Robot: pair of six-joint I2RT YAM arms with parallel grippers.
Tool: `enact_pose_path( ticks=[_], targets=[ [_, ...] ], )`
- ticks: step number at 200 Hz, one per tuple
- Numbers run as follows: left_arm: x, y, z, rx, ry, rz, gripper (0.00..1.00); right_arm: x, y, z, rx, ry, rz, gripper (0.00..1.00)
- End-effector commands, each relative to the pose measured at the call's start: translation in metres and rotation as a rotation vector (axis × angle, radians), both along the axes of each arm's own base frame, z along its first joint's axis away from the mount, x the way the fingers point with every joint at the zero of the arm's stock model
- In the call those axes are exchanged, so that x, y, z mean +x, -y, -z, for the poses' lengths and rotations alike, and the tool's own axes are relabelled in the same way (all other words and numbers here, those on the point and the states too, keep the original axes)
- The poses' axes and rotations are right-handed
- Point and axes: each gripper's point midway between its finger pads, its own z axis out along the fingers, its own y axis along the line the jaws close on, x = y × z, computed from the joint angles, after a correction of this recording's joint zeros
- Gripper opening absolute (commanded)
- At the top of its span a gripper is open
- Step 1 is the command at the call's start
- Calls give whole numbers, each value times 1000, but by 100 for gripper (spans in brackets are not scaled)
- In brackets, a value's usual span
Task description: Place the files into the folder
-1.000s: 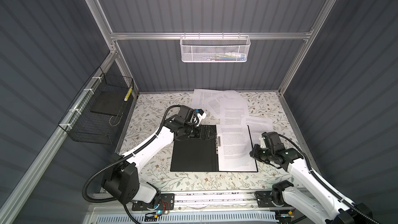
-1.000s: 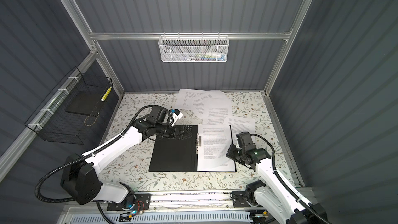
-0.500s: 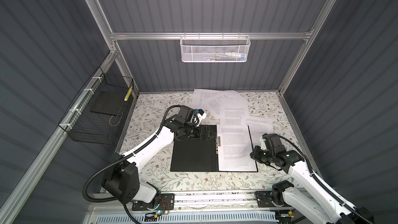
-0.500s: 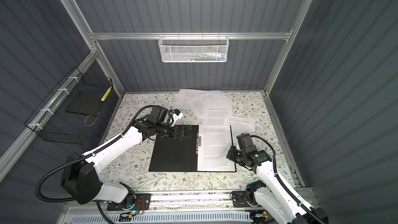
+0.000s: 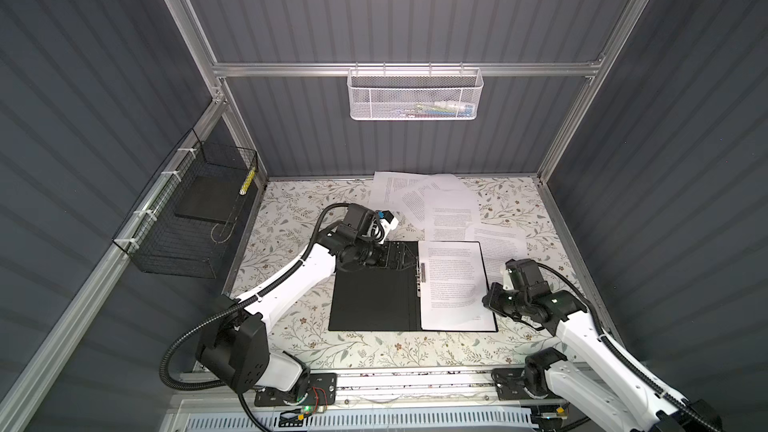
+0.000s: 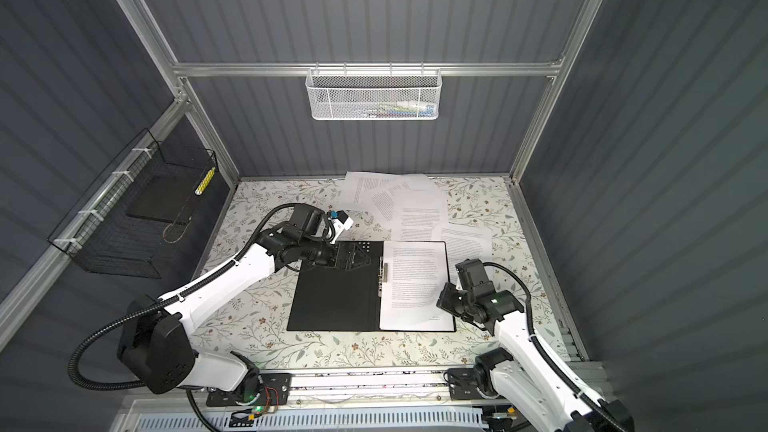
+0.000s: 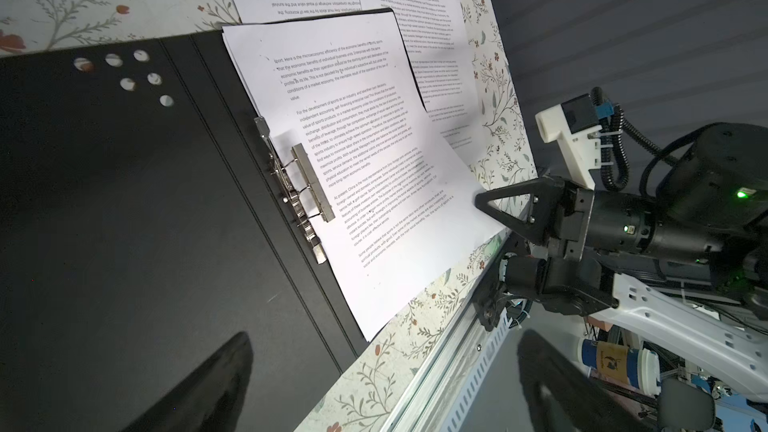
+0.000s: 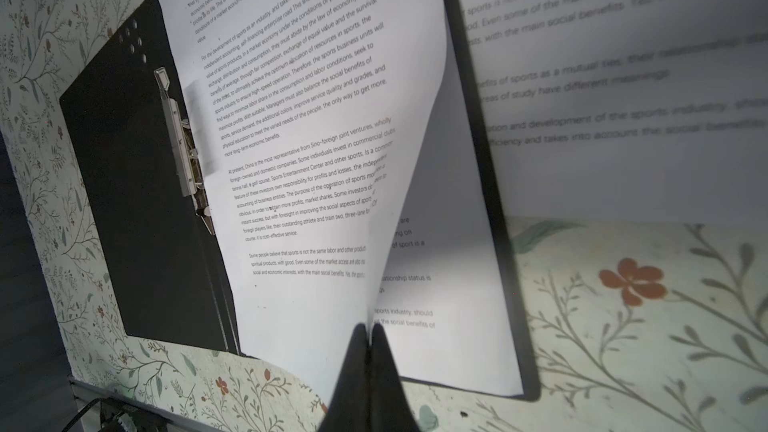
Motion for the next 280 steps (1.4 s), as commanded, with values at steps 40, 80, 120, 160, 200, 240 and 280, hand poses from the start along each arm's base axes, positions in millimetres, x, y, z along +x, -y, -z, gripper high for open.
enact_pose_path(
  ticks=[40, 80, 120, 160, 200, 240, 280],
  targets=[
    [-2, 0, 4, -7, -27, 1, 100, -6, 3, 6, -18, -23, 1, 2],
    [-2, 0, 3, -8, -25, 2, 100, -6, 3, 6, -16, -23, 1, 12],
    [-2, -1, 2, -10, -21, 2, 100, -7, 6, 7, -32, -30, 8, 33],
    [-2, -1, 2, -9, -21, 2, 100, -7, 11, 7, -53, -33, 32, 46],
    [-2, -1, 2, -9, -21, 2, 100, -1, 11, 1, -66, -12, 28, 51],
    [-2, -2, 1, -1, -13, -1, 100, 6, 35, -9, -219, -12, 67, 62],
    [-1, -3, 0, 0, -7, -5, 100, 45, 10, -39, -219, 85, 15, 59]
  ],
)
